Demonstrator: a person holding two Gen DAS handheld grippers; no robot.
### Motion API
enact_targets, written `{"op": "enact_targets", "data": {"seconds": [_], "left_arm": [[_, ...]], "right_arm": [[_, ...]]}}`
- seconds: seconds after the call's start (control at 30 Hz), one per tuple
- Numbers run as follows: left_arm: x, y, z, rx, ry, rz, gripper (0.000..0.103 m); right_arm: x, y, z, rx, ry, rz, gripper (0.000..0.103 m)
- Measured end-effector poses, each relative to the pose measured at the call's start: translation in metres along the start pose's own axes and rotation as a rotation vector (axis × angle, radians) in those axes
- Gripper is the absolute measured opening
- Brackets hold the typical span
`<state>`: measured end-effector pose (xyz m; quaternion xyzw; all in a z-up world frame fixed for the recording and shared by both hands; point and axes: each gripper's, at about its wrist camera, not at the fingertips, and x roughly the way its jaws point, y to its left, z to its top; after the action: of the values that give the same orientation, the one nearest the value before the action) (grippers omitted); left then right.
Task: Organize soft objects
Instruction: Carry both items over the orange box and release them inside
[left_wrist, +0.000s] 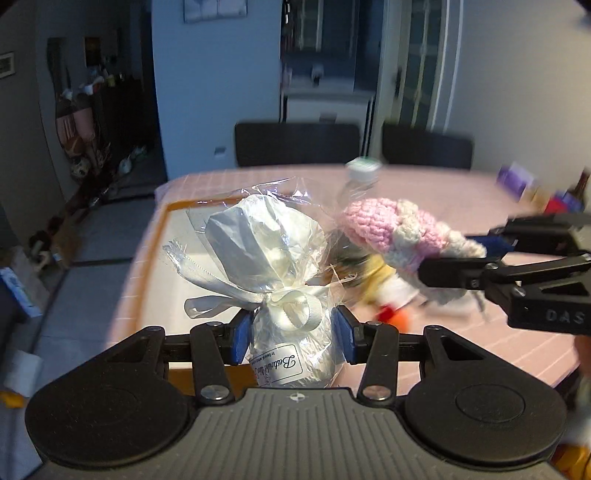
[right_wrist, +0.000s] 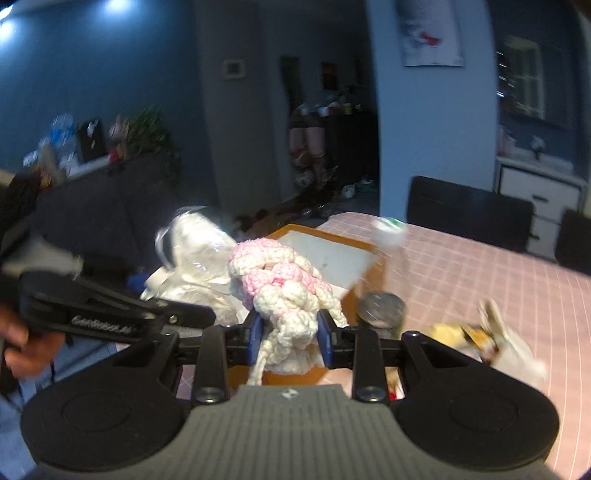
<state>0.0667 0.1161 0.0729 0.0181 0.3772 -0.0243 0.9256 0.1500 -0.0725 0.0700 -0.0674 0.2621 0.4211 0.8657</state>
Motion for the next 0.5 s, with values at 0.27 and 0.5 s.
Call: {"op": "enact_targets", "data": {"seconds": [0.27,0.5], "left_arm": [[0.073,0.063,0.044,0.034,0.312,-0.024,0.054],[0.139,0.077,0.046,0.084,0.471,-0.036,0.054]], "right_arm": [[0.110,0.010,0.030,-0.023,0.255,0.068,0.031],[0.188,0.019,0.031,-0.112,0.477,0.017,0.032]]}}
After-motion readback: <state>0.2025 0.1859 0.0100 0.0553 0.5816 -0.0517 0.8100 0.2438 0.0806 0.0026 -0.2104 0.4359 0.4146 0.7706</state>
